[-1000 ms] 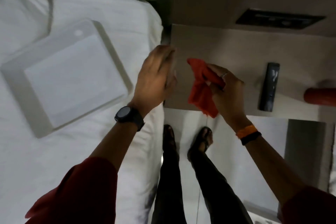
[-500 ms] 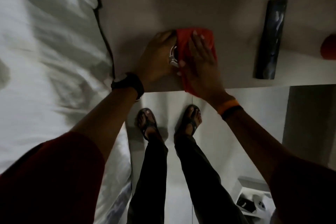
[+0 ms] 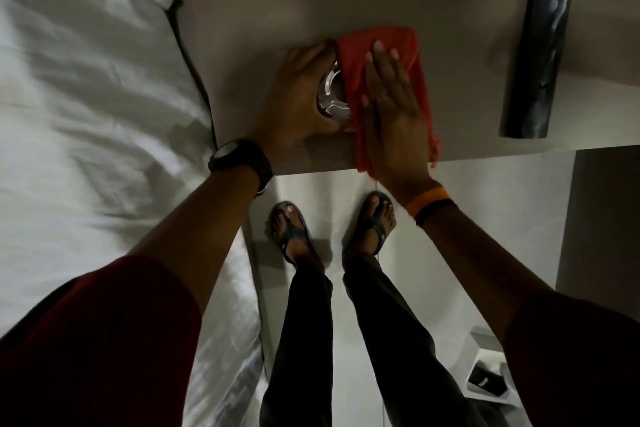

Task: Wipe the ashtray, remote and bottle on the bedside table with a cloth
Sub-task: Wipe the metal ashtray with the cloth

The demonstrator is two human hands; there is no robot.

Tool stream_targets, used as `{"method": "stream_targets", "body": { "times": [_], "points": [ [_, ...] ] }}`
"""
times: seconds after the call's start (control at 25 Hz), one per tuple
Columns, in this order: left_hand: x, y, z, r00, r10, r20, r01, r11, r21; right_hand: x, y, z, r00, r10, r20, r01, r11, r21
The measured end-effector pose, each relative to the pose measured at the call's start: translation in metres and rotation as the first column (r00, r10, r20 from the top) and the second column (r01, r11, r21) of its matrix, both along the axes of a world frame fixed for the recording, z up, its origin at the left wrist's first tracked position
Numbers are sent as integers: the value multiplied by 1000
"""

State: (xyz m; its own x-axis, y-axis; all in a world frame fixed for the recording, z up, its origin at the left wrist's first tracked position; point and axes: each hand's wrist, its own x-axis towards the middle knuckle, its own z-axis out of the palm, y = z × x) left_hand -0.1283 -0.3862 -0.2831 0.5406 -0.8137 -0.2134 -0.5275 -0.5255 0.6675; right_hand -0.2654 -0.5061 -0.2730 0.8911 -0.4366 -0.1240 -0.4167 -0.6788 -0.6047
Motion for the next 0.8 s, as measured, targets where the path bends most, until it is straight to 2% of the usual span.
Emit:
{"method": "stream_targets", "body": {
  "times": [0.16,0.32,0.44,0.56,0.68,0.8],
  "points": [
    [-14,4,3,997,83,-6,-83,997,2,-27,9,5,996,86,-23,-87,995,-49],
    [-45,15,8,981,192,-22,-190,979,77,30,-31,4,994,99,-46,-95,992,78],
    [-47,26,11,984,173,53,-177,981,80,41,-52,-2,978,210,-11,-204,960,193],
    [-28,6,5,995,39,91,-46,996,78,46,-59,1,980,197,17,-193,935,298],
    [-15,-10,-1,988,15,152,-19,999,28,31,-45,10,996,73,57,-86,959,272],
    [-18,-3,0,982,98,159,-91,995,-49,-30,4,11,1000,13,-11,-11,995,97]
  ]
}}
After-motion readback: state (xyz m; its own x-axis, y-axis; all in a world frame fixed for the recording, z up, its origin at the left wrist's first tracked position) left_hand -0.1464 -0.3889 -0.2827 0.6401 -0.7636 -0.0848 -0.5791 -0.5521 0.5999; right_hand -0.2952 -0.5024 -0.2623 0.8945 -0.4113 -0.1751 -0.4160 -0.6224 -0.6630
